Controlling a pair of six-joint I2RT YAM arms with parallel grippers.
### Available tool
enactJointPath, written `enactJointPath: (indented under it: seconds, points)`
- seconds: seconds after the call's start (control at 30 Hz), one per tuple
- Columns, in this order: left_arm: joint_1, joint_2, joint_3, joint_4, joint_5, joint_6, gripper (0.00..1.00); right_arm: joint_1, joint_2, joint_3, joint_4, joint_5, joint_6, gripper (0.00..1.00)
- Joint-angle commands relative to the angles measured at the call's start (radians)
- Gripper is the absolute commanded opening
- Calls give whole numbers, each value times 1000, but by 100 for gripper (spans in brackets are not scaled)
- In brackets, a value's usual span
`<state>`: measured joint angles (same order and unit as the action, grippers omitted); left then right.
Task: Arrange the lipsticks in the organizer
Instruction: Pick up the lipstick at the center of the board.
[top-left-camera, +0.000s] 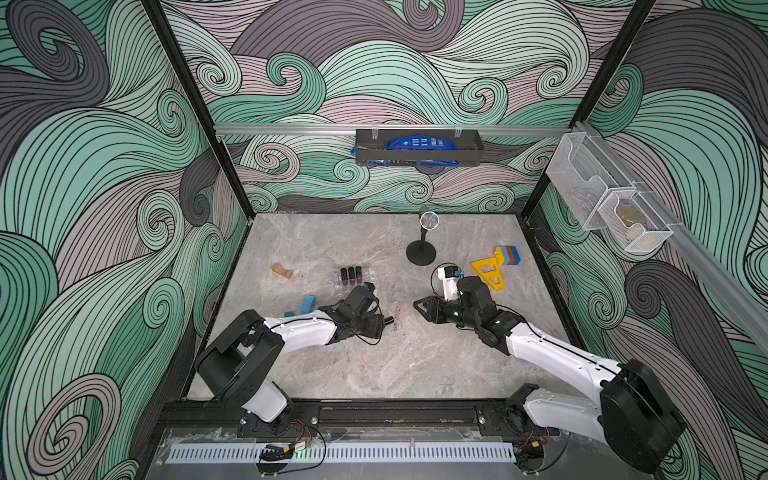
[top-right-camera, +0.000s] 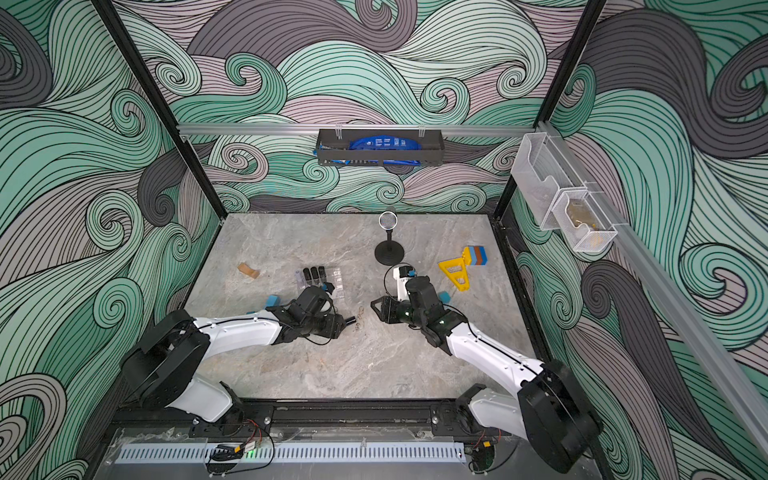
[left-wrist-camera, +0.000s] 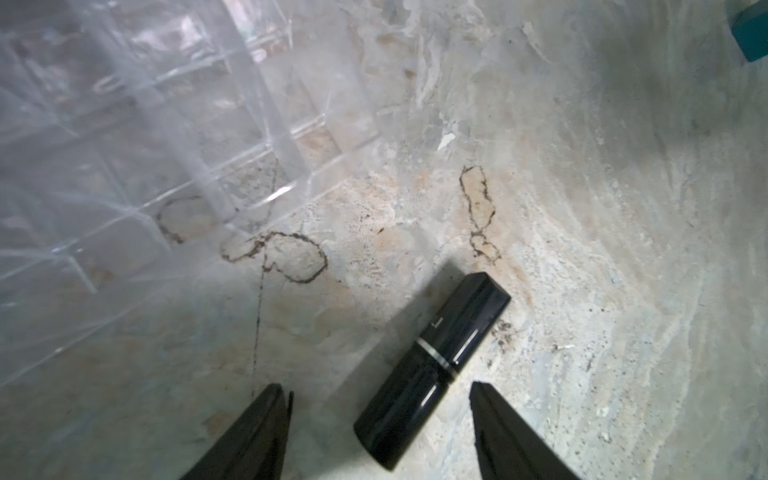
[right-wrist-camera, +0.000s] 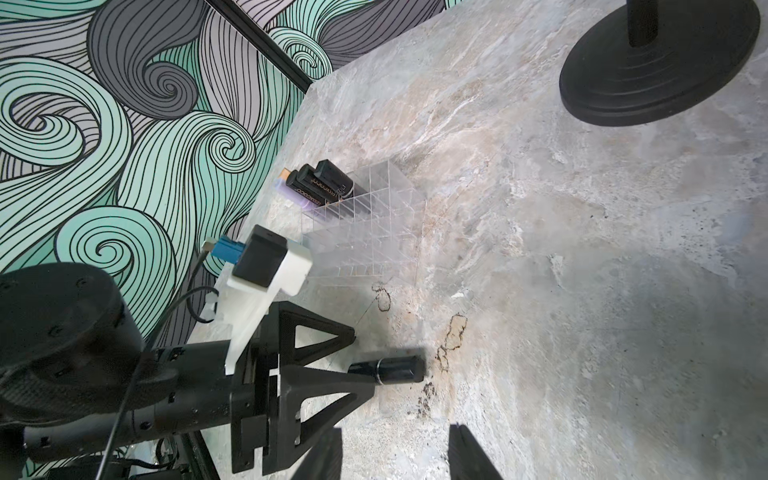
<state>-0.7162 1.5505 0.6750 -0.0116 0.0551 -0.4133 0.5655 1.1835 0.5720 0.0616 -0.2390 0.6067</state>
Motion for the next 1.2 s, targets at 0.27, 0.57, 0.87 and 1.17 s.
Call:
enactJointPath:
  seconds: [0.27,0.57,0.87,1.17]
  points:
    - [-50,50,65,-3,40,57,67,-7,2,-29,40,-35,18,46]
    - [-132,33,118,-161,-93,72,62,-7,-8,-40,41,-28,21,45]
    - [-167,72,156,-232,-163,83,53,-7,-4,-45,48,-27,25,45]
    - [-176,129,193,-246,-146,101,40,-10,-3,-52,55,-26,25,45]
